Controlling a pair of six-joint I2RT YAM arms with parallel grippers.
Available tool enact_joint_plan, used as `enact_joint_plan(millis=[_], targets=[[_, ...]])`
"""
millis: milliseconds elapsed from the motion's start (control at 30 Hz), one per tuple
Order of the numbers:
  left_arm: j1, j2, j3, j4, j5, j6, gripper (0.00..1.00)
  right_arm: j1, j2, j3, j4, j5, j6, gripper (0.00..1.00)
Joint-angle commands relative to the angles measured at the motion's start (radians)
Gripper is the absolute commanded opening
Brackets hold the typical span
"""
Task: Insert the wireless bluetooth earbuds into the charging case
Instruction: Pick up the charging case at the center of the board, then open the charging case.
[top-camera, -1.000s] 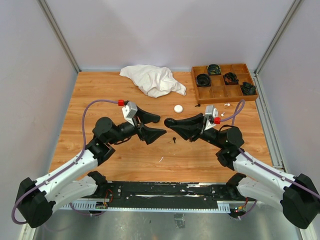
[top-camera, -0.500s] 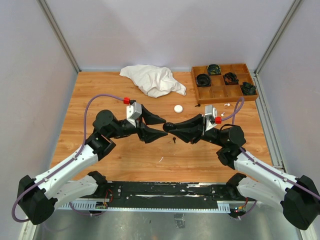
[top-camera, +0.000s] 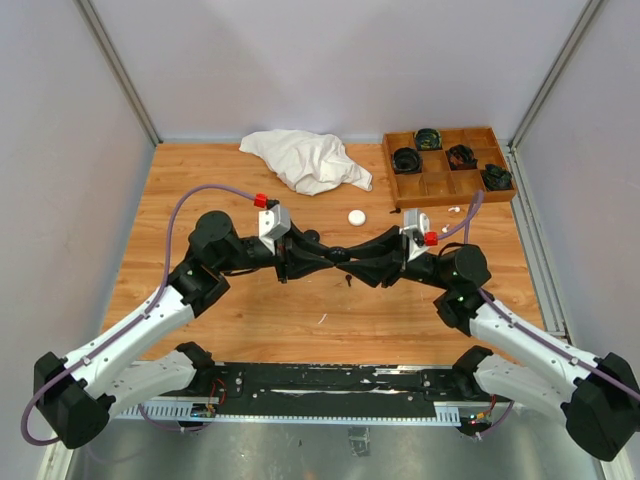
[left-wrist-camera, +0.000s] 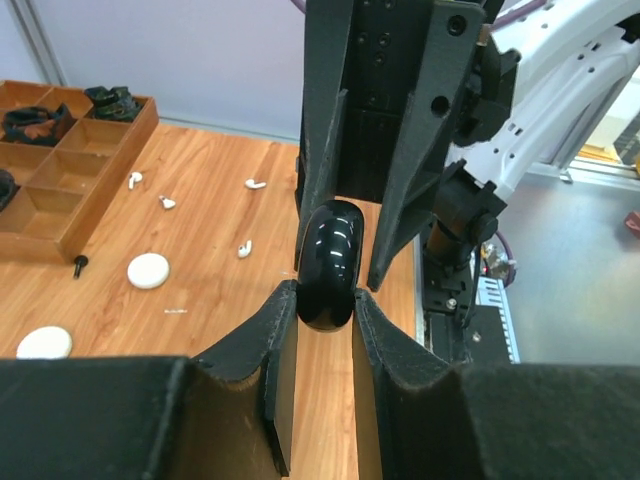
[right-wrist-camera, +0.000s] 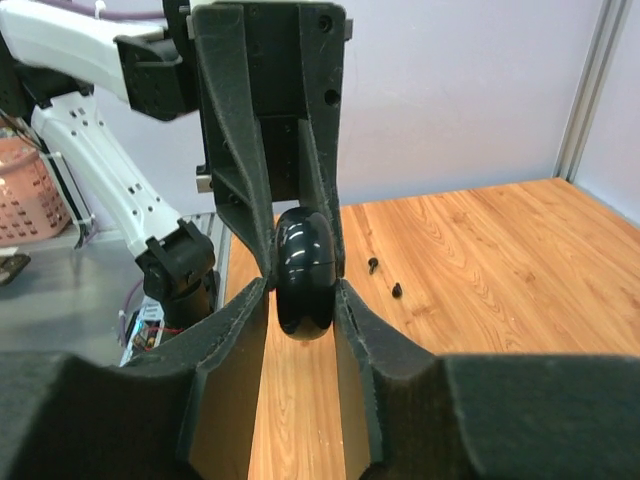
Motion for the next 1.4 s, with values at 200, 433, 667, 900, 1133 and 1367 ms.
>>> enact_joint_plan(millis=[200,433,667,900,1133,1367], targets=[[0.004,0.015,0.144,-0.329,-0.097,0.151,0.00,-0.009,-0.098,0.158,-0.551,-0.068,-0.302,0.54],[-0.026,0.051,0.208,-0.422,-0.121,0.204,0.00,-0.010,-0.062,0.186,-0.582,-0.073,-0.344,0.52],[-0.042,0.078,0.239,-0.456,-0.113,0.231,0.00,-0.009,-0.012,0.205,-0.557,-0.097,-0.348,0.46],[-0.047,0.078,0.237,-0.450,-0.101,0.237,0.00,-0.010,-0.006,0.189,-0.518,-0.104,-0.334,0.39],[-0.048,0.080,0.236,-0.444,-0.083,0.233,0.00,-0.010,0.012,0.174,-0.462,-0.115,-0.308,0.31],[-0.050,0.069,0.226,-0.434,-0.071,0.226,0.03,-0.010,0.026,0.173,-0.456,-0.131,-0.307,0.18]])
